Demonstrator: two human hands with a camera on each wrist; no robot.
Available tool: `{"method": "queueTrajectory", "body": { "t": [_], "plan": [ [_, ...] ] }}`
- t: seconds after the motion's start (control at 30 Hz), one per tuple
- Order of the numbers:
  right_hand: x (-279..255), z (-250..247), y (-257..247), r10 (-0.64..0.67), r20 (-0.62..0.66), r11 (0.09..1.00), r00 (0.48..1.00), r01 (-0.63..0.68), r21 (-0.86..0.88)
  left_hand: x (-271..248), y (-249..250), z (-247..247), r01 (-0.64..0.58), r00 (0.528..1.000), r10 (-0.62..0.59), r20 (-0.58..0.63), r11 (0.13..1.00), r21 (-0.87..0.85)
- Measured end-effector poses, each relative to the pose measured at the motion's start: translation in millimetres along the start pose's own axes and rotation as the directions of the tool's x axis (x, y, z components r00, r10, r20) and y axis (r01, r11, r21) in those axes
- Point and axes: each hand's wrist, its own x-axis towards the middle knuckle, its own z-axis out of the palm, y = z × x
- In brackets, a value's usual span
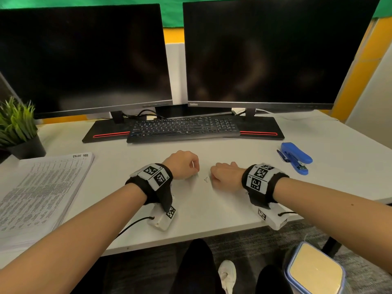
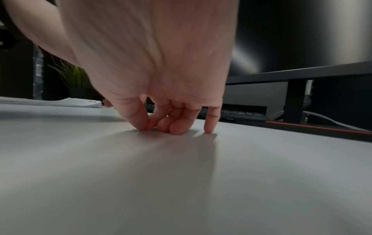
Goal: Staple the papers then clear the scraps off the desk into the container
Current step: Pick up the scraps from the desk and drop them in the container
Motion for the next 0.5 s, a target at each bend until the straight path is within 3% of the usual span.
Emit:
{"method": "queueTrajectory", "body": {
  "t": [0.17, 0.37, 0.5],
  "plan": [
    [-3, -7, 17, -0.028, -0.105, 0.975, 0.994, 0.05, 0.216, 0, -3, 1, 0.005, 1.0, -0.005, -0.007, 1.0, -0.009],
    [-6, 3, 10, 0.037, -0.187, 0.954, 0.982, 0.021, 0.299, 4, -5, 3, 0.008, 1.0, -0.008, -0.005, 1.0, 0.001],
    [4, 1, 1, 0.059, -0.179, 0.97, 0.982, -0.014, 0.243, 5, -3, 5, -0.002, 1.0, 0.002, -0.011, 1.0, -0.013]
  ]
}}
